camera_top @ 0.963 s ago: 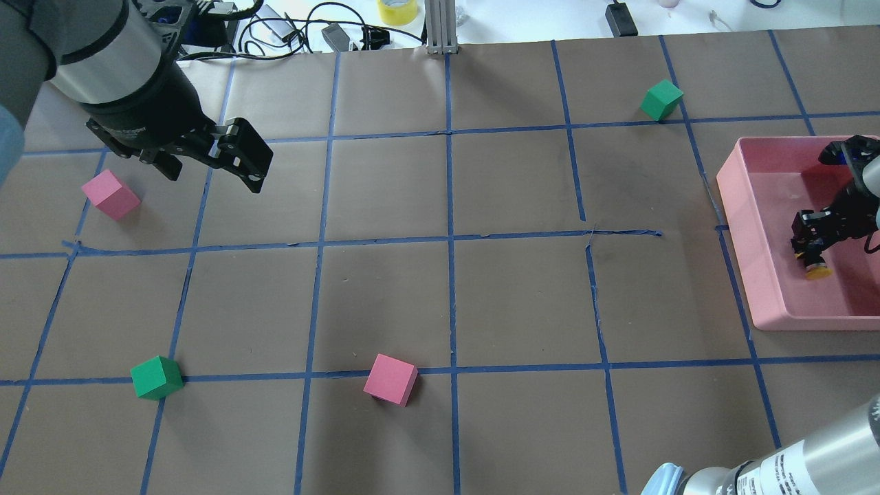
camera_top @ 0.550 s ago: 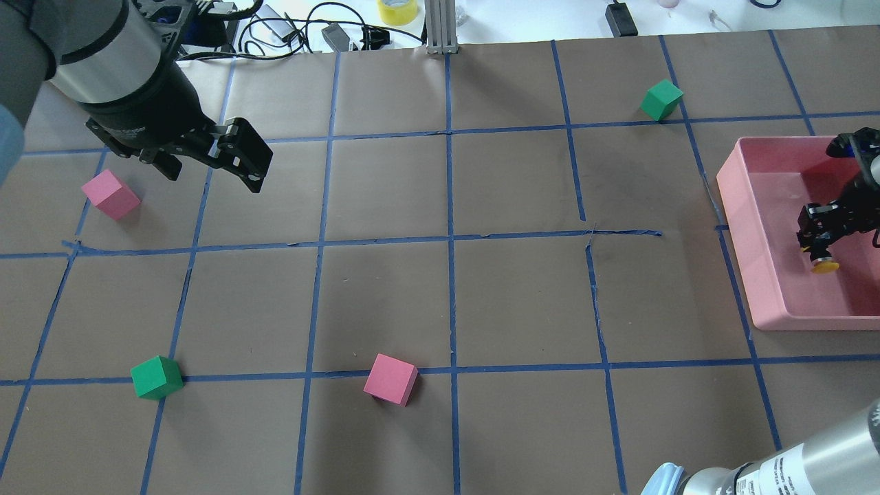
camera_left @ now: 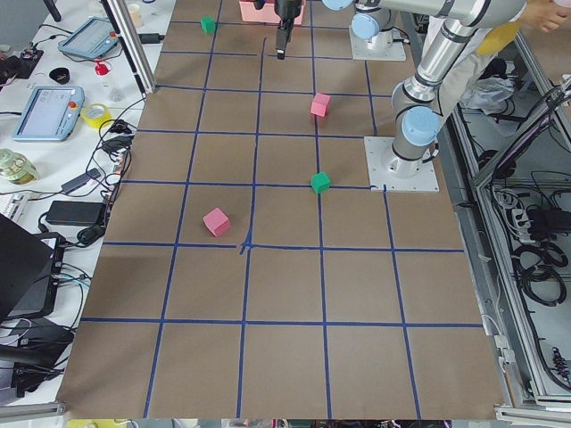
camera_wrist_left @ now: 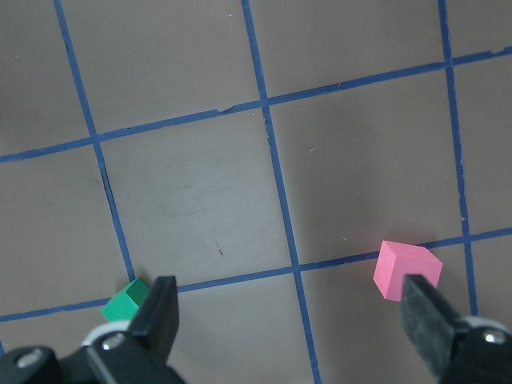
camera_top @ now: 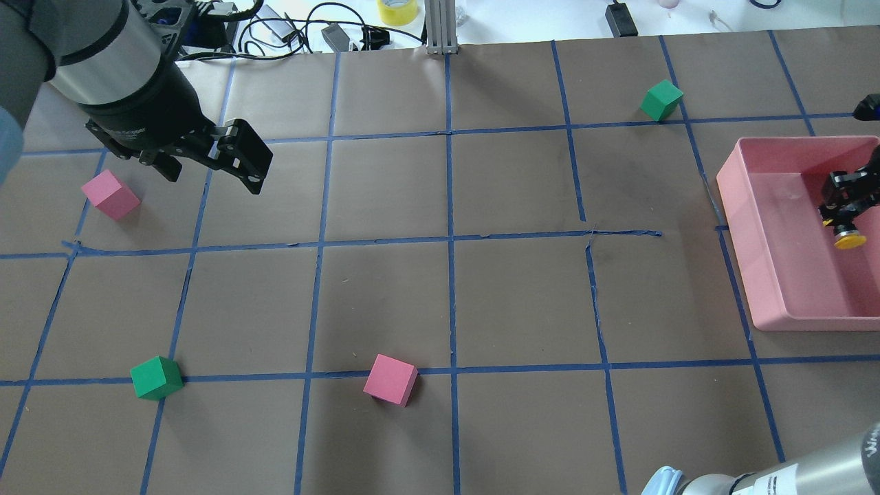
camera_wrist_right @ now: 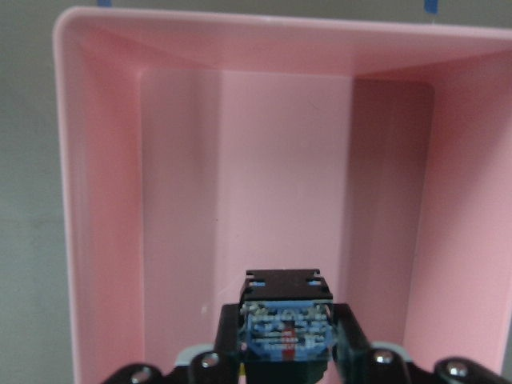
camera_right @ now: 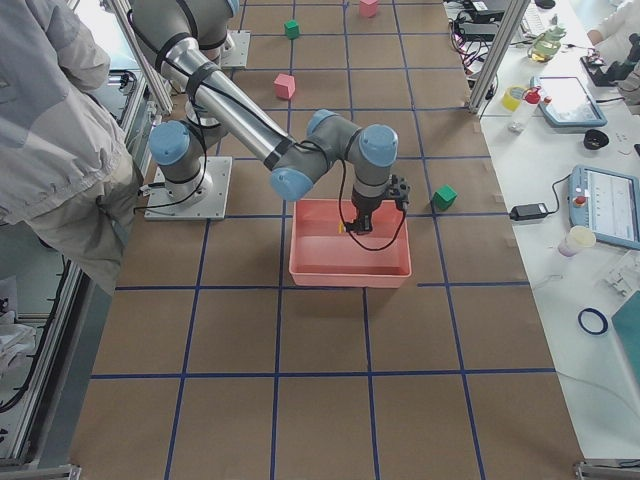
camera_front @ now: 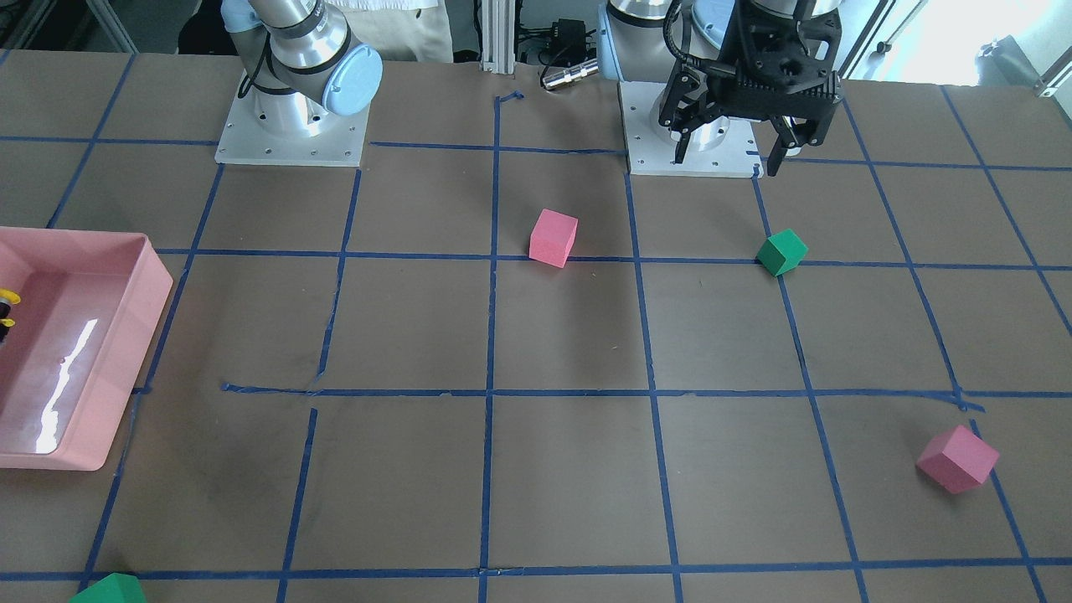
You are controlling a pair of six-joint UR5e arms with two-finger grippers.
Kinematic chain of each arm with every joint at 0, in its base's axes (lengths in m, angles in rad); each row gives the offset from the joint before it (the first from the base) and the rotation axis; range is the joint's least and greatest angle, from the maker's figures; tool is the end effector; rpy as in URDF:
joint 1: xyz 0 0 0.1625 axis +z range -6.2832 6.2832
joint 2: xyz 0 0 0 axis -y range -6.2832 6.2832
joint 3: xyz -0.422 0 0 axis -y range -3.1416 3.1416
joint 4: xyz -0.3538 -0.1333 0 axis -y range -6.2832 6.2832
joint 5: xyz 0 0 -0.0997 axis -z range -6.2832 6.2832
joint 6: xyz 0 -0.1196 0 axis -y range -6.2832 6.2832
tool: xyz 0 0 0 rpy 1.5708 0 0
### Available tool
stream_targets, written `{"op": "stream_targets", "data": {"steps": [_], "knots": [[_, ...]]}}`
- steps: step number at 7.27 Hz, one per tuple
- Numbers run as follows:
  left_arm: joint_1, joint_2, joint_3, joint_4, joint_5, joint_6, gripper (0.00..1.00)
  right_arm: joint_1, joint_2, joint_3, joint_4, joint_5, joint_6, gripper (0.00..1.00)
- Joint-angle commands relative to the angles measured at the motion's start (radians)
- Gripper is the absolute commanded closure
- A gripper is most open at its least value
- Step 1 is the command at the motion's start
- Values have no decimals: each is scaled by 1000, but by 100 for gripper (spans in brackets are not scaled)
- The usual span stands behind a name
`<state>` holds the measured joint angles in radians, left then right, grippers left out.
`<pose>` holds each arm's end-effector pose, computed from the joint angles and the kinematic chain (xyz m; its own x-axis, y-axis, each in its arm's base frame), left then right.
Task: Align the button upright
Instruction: 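Lift the button switch out of the box with the right gripper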
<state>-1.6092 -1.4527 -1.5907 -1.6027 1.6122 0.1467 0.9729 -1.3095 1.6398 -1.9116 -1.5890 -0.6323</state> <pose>-0.1440 -0.4045 0.5036 -0.9822 0.1810 -0.0505 0.1839 0.9812 -0.0595 -0.1982 -0.5240 0.3369 -0.9992 -0.0343 0.0209 -0.0343 0.9994 0.0023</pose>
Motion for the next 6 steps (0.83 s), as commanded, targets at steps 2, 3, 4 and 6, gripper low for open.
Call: {"op": "stream_targets", "data": {"steps": [2, 3, 4, 6], "knots": [[0, 0, 0, 0, 0, -1, 0, 210, -23, -185, 169, 0, 98, 100], [0, 0, 0, 0, 1, 1, 0, 324, -24, -184, 160, 3, 220, 100], [0, 0, 0, 0, 2, 1, 0, 436, -11, -183, 158, 12, 373, 100], [2, 0, 3, 0, 3, -1, 0, 652, 22, -170, 117, 15, 677, 100]]}}
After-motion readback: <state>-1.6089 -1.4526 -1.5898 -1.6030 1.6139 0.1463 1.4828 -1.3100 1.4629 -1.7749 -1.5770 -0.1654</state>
